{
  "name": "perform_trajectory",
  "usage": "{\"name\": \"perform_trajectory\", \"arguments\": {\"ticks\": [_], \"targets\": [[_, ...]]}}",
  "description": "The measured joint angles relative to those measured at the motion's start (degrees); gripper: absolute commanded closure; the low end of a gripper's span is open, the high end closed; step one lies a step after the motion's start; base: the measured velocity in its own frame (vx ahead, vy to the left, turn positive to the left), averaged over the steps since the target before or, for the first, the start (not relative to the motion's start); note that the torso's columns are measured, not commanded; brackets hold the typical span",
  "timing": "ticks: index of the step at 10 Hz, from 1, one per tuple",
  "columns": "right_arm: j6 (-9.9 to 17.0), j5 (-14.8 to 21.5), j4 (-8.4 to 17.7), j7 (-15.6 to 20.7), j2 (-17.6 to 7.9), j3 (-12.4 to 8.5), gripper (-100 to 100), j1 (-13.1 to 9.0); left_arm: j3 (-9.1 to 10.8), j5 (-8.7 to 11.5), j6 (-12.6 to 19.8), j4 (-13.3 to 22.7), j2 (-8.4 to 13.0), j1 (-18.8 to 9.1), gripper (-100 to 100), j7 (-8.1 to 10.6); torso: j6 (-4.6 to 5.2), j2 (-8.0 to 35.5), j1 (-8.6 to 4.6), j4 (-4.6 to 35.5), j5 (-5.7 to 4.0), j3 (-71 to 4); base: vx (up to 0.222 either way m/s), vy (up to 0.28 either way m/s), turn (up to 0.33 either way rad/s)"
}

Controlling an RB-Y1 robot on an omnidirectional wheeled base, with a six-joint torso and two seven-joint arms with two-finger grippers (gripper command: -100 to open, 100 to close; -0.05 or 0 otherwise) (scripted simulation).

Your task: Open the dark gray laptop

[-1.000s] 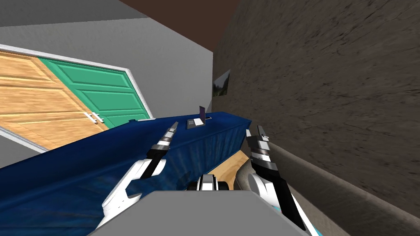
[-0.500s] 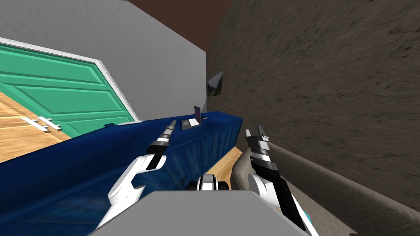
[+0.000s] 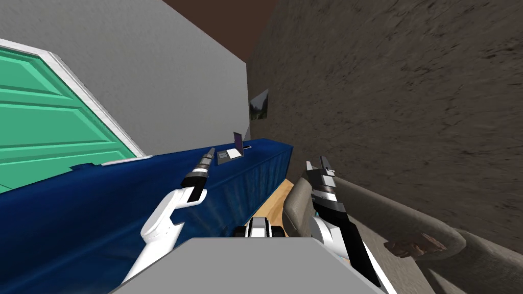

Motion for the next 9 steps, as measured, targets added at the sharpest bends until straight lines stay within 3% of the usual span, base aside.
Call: {"name": "perform_trajectory", "arguments": {"ticks": [3,7,8,9], "targets": [[0.00,0.00,0.00,0.00,0.00,0.00,0,0.00,2.15,-5.02,4.27,1.91,-1.49,-3.17,-100,0.34,0.27,-0.25,0.00,-0.02,-0.02,-0.14,-0.016,-0.006,-0.254],[0.00,0.00,0.00,0.00,0.00,-0.01,0,0.01,4.06,-9.43,9.74,2.96,-1.53,-6.00,-100,0.99,0.10,-0.36,0.10,-0.11,0.05,-0.22,0.003,-0.014,-0.263],[0.00,0.00,0.00,0.00,0.00,0.00,0,0.01,5.07,-11.80,11.01,3.53,-2.74,-7.33,-100,1.23,0.15,-0.38,0.08,-0.13,0.08,-0.21,0.008,-0.016,-0.169],[0.00,0.00,0.00,0.00,0.00,-0.01,0,0.02,5.52,-12.88,12.00,4.00,-2.99,-8.13,-100,1.42,0.02,-0.32,0.12,-0.11,0.07,-0.18,0.013,-0.023,-0.218]]}}
